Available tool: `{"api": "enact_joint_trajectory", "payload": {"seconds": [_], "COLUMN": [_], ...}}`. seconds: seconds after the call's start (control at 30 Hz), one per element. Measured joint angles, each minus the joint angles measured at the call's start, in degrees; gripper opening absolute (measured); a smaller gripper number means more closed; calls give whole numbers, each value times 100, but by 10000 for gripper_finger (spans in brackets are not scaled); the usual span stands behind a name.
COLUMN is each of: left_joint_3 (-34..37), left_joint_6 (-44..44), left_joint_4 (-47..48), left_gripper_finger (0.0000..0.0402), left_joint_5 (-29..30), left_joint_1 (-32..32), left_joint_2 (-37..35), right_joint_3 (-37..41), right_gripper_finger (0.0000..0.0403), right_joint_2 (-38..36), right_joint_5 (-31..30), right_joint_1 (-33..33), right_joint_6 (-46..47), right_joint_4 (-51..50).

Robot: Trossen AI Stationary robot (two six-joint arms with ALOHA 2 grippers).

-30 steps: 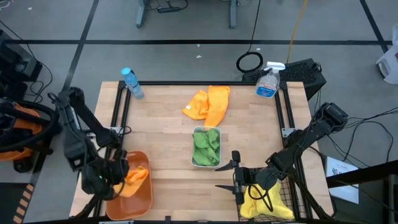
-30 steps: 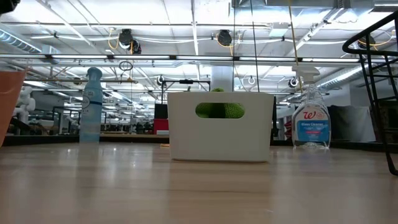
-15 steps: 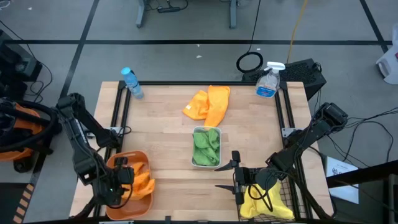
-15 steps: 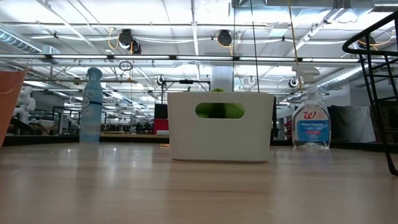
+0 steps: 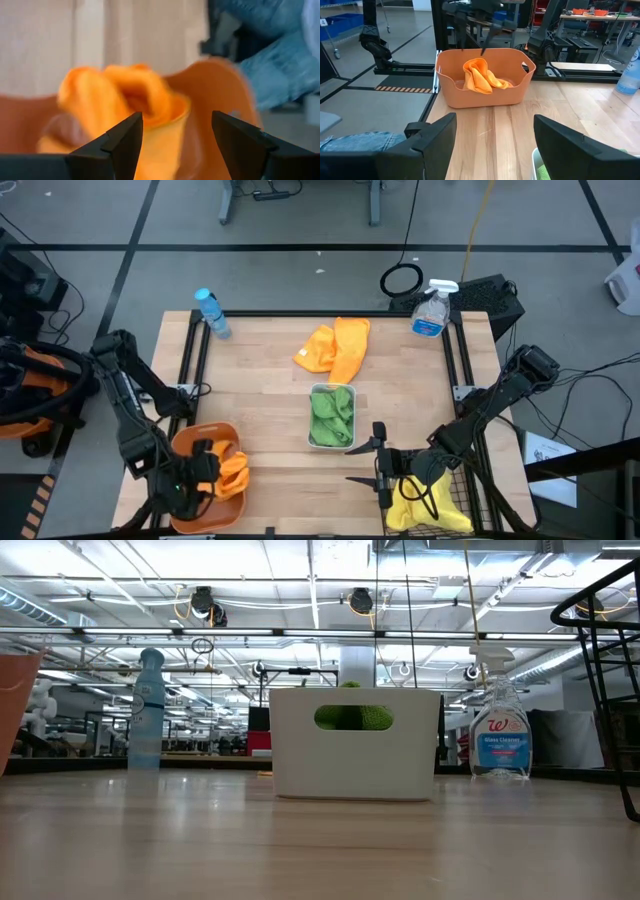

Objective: Sort microfiber towel by color & place in baskets
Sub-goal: Put the right orange microfiber towel into the orange bin

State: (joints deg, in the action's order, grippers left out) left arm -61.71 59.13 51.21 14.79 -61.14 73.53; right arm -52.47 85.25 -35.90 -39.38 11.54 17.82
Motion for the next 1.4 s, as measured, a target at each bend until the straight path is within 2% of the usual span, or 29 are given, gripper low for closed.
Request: {"api": "enact_joint_trajectory", "payload": {"seconds": [0.1,0.2,0.33,0.43,0.57,0.63,0.87,1.1,1.23,1.4], "left_joint_3": [-2,-4,-2,-2,-12,-52,-75,316,600,625], "left_joint_6": [-7,-3,-93,-266,-236,9,908,1483,1759,1810], "left_joint_4": [-242,-56,134,142,593,979,1928,1754,1696,1798], "left_gripper_finger": [242,239,214,161,44,15,15,27,69,159], "left_joint_5": [177,229,206,173,144,137,67,-148,-142,-143], "left_joint_1": [-2,-2,0,0,0,-17,-162,-146,-145,-151], "left_joint_2": [147,444,895,1133,1167,1129,970,970,969,971], "right_joint_3": [0,0,0,0,0,0,0,0,0,0], "right_gripper_finger": [255,255,255,255,255,255,255,255,255,255], "right_joint_2": [0,0,0,0,0,0,0,2,2,76], "right_joint_5": [0,0,0,0,0,-6,-32,-55,-55,-6], "right_joint_1": [2,2,2,2,2,2,19,220,465,929], "right_joint_6": [1,0,0,0,-4,-6,-18,89,374,846], "right_joint_4": [2,2,2,4,7,11,95,139,129,45]}}
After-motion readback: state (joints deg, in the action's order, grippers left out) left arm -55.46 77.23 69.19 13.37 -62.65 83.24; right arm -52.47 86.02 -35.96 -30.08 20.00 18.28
